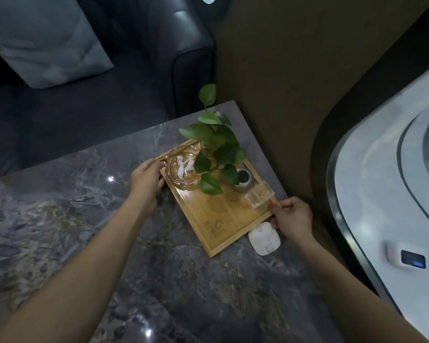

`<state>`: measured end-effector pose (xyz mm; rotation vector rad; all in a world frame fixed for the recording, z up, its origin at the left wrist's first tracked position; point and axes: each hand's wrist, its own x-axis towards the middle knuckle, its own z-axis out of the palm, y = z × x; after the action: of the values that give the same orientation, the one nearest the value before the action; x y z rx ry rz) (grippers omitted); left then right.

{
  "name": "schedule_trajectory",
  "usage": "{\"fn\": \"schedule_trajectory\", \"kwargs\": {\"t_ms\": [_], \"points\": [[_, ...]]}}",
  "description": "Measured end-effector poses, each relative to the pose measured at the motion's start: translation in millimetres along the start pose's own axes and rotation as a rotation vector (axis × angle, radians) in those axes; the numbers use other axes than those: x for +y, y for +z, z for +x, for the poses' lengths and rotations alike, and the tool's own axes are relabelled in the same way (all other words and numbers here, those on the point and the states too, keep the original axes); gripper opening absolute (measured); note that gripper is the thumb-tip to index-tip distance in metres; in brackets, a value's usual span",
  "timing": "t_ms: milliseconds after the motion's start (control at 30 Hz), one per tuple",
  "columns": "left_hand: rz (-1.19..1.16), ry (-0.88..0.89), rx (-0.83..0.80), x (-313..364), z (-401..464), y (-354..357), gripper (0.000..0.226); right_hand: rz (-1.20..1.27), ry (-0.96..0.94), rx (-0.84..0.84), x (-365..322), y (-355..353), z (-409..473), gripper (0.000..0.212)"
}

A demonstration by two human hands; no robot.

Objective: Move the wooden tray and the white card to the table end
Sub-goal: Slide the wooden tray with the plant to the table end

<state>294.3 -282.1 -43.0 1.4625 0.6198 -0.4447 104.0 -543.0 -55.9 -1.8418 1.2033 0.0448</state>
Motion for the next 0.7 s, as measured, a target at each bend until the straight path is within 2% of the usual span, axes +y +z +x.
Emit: {"fn": "schedule_trajectory", "kwargs": {"t_ms": [133,267,433,500,600,700], "points": [[-0.038,0.003,-0.028,1.5,-3.2,6.9,0.043,0.026,0.004,0.023,5.4,2.2,-0.2,0.010],[-0.072,0.016,-0.095,-2.5,-15.6,8.2,0.017,0.069,-0.024,0.034,9.1,3.3,-3.1,0.013],[-0.125,-0.046,-0.117,-25.5,-36.9,-1.1,0.035,0.122,-0.051,0.071,16.7,-3.1,-20.1,0.018],[-0.106,-0.077,-0.124,-35.7,-51.6,-1.2,0.031,0.051,-0.159,0.096,21.3,-4.3,-34.9,0.013],[-0.061,-0.117,-0.130,-46.1,-79.6,1.3,0.027,-0.165,-0.490,0.022,28.9,2.3,-54.3,0.008],[0.011,-0.155,-0.168,-54.9,-101.6,3.8,0.020,-0.391,-0.827,-0.103,34.3,16.9,-59.7,0.022]]}}
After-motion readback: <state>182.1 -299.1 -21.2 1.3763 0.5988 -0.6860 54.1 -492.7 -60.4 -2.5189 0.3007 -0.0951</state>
